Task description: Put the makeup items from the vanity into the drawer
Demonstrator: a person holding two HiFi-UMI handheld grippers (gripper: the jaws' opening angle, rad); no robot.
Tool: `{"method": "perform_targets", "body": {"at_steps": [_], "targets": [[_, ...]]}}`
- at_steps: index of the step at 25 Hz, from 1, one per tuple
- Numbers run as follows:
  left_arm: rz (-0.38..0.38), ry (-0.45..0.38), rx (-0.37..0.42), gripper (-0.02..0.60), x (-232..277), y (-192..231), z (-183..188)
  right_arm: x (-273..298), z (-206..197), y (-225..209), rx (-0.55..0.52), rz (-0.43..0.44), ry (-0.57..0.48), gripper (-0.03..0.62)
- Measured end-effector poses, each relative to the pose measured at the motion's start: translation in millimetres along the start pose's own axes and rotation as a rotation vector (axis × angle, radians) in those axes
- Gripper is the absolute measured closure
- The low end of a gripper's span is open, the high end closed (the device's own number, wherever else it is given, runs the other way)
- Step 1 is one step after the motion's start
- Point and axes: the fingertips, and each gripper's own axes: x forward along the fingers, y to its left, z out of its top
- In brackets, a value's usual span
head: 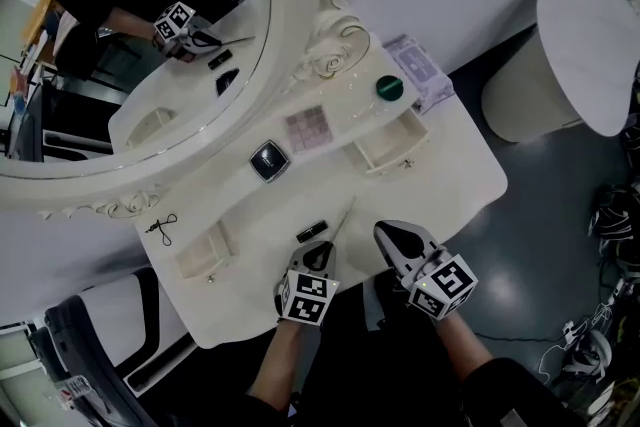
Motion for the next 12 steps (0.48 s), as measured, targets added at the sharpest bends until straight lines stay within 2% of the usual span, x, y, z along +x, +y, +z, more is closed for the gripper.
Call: {"method": "perform_targets", "body": {"at_steps": [5,12], "targets": [[0.026,-0.106,-0.010,0.546,-23.1,2.9,37.3,-6.1,13.8,9.0,-0.028,0.005,-0.013,0.571],[0.028,-0.202,-0.016,0.546,-47.6,1.4,68.8,-12.3,29.0,23.1,-0.051,0.014,-0.035,0.570]]}}
